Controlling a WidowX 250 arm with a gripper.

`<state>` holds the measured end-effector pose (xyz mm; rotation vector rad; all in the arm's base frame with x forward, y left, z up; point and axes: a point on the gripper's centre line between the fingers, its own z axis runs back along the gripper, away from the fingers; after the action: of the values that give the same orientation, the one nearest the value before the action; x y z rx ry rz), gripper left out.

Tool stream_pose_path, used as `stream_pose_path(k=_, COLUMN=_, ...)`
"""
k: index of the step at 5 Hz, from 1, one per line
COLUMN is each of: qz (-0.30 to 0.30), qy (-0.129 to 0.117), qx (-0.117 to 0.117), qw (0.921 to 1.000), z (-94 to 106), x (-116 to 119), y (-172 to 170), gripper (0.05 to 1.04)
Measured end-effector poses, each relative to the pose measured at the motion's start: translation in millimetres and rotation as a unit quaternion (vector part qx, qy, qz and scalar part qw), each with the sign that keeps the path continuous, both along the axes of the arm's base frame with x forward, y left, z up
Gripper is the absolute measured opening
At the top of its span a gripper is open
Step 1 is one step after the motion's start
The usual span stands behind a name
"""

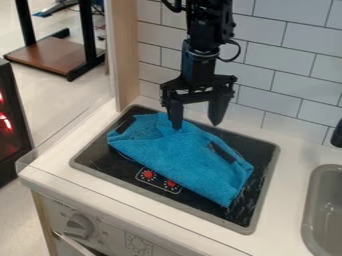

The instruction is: Unfold the cloth from right to left

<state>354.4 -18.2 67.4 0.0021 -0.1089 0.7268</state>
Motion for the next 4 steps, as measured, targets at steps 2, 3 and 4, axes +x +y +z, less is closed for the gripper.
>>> stream_pose_path(k=2, qz=0.002, qy=0.019, qx=-0.006, qw=0.9998, z=-17.2, x=-7, y=-11, gripper=0.999)
stream_pose_path(k=3, qz=-0.018, qy=0.019, qx=-0.013, qw=0.9996, z=-19.2, x=-11, y=-32, gripper=0.999)
stream_pose_path(k=4, qz=-0.025, qy=0.020, qx=-0.016, qw=0.9994, z=-26.7, x=-18, y=-45, gripper=0.999)
